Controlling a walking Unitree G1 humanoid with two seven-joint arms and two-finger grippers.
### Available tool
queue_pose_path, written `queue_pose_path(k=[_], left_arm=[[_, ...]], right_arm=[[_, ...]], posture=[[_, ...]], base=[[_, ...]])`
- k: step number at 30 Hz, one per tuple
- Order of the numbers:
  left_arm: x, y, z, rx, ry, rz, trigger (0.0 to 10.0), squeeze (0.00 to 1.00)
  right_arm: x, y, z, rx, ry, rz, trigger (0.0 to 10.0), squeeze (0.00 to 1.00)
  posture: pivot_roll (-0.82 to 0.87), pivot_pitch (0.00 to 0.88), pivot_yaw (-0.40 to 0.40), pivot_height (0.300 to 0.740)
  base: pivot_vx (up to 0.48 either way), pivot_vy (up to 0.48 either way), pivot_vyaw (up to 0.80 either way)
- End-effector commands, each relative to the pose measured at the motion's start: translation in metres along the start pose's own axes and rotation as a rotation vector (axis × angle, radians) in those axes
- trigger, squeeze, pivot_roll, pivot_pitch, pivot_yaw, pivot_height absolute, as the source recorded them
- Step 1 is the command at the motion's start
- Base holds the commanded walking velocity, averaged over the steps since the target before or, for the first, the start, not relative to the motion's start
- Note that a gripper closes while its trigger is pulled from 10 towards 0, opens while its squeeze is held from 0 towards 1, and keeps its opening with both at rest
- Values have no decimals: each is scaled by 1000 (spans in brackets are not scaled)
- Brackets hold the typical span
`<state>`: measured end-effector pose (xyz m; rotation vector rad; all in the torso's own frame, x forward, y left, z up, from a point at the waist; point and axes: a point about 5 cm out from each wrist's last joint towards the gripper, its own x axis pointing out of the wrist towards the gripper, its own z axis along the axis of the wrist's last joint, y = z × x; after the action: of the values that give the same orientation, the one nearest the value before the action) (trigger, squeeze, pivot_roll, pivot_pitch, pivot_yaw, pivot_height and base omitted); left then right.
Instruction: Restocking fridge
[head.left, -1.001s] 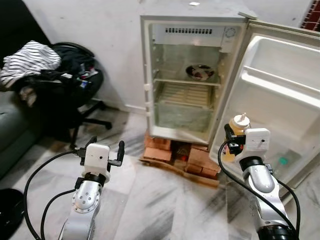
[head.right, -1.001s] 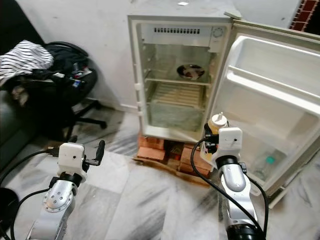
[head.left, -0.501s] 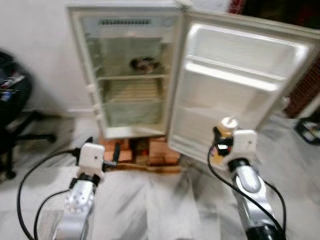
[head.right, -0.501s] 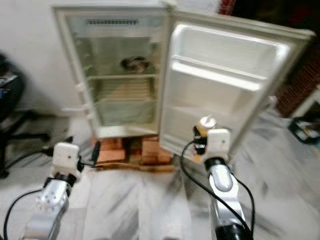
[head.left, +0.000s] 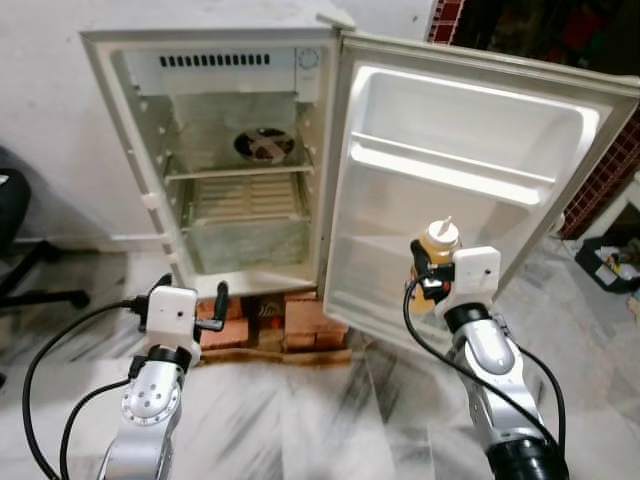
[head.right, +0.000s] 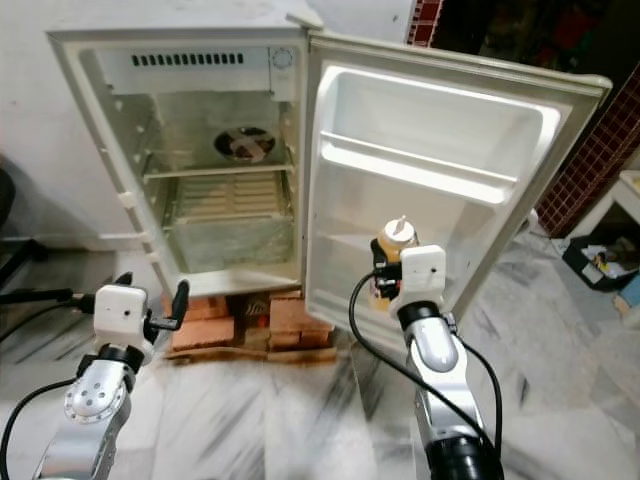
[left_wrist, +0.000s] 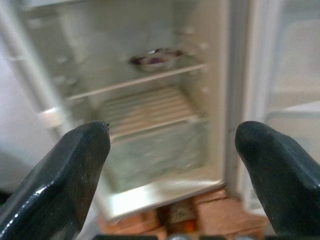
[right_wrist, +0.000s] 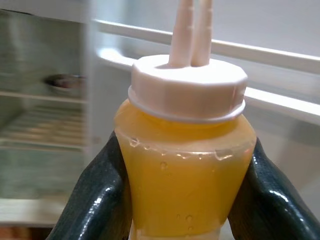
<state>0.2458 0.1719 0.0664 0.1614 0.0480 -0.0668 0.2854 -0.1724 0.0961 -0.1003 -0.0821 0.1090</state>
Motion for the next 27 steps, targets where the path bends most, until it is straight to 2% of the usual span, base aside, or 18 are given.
queue_pose_path(k=[1,6,13,19,23,27], left_arm=[[0,-6,1,-9,-1,-17,10000,0],[0,-7,0,-8,6,-22,10000,0],[-1,-10,-1,-15,18,-15,10000,0],[-11,-11,-6,-13,33,-6,10000,0],[-18,-9,-10,-4,40,2,10000,0],[-18,-9,-10,-3,42,4,10000,0]], right_arm=[[0,-9,1,-7,-3,-29,10000,0],[0,-9,1,-8,-3,-26,10000,0],[-2,-9,-3,-8,23,-40,10000,0],[-3,-3,-10,10,73,-30,10000,0],[-8,2,-12,60,86,-18,10000,0],[-9,3,-12,64,87,-13,10000,0]], posture=[[11,0,-38,740],[9,0,-36,740],[9,0,-36,740],[12,0,-39,740],[19,0,-45,740],[19,0,-45,740]], base=[[379,0,0],[286,0,0],[0,0,0],[0,0,0],[0,0,0],[0,0,0]])
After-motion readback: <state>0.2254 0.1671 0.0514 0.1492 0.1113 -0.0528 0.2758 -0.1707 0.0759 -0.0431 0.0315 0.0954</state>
